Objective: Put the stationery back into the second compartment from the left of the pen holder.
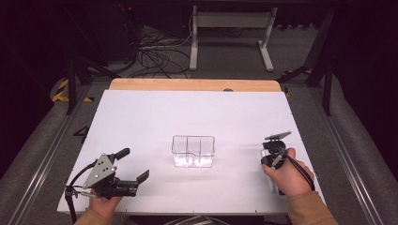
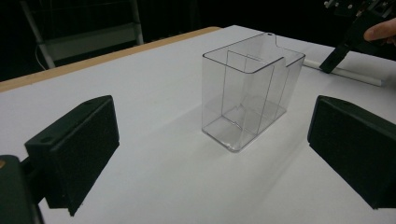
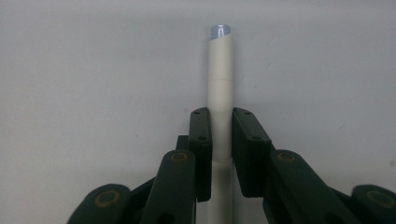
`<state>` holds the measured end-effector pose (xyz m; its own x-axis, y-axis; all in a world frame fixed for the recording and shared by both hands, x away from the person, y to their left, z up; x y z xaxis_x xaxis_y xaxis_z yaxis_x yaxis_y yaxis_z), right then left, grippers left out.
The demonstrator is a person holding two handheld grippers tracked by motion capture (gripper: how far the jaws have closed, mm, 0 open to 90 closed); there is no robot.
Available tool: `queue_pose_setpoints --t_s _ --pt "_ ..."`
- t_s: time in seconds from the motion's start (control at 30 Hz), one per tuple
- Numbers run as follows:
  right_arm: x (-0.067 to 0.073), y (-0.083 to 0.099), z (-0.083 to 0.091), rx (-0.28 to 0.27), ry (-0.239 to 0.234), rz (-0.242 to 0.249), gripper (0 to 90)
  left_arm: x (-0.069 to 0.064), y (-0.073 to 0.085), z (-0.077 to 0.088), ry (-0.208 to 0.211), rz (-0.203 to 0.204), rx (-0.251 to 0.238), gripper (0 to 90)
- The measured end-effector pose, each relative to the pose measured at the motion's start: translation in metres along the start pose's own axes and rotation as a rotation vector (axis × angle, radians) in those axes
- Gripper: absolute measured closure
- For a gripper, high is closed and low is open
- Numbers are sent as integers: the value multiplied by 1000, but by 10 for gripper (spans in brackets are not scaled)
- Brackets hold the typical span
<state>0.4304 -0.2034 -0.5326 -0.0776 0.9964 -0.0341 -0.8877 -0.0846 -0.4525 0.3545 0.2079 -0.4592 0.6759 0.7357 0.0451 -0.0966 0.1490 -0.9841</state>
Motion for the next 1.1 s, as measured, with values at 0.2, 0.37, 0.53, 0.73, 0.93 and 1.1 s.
queue_pose_setpoints --t_s 0.2,0.37,0.53,0.73,0.93,1.1 --pt "-1 -3 6 -39 -20 37 793 0 0 0 -2 -3 -2 29" --pt "-1 -11 19 -124 -65 69 793 0 -1 0 1 1 -5 30" --pt "-1 -22 36 -233 -98 116 793 0 0 0 -1 2 -2 30" --pt "3 -34 52 -369 -174 165 793 0 -1 1 -1 7 -3 30" --pt "12 -45 74 -524 -282 220 793 0 -1 1 -2 2 -2 30" --pt "16 -52 89 -645 -332 264 793 0 -1 1 -2 2 -4 30"
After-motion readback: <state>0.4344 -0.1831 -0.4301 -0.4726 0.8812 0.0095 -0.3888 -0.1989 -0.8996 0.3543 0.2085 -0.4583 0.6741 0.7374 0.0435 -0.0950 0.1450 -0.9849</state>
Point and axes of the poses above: each handheld gripper's, and its own axes: z roughly backward along the jaws, y roughly out of its underside, x roughly to its left, the point moved 10 cm from there along -z, roughly forward along the jaws, and after that the axes turned 5 degrees about -x, right-handed, at the moved point
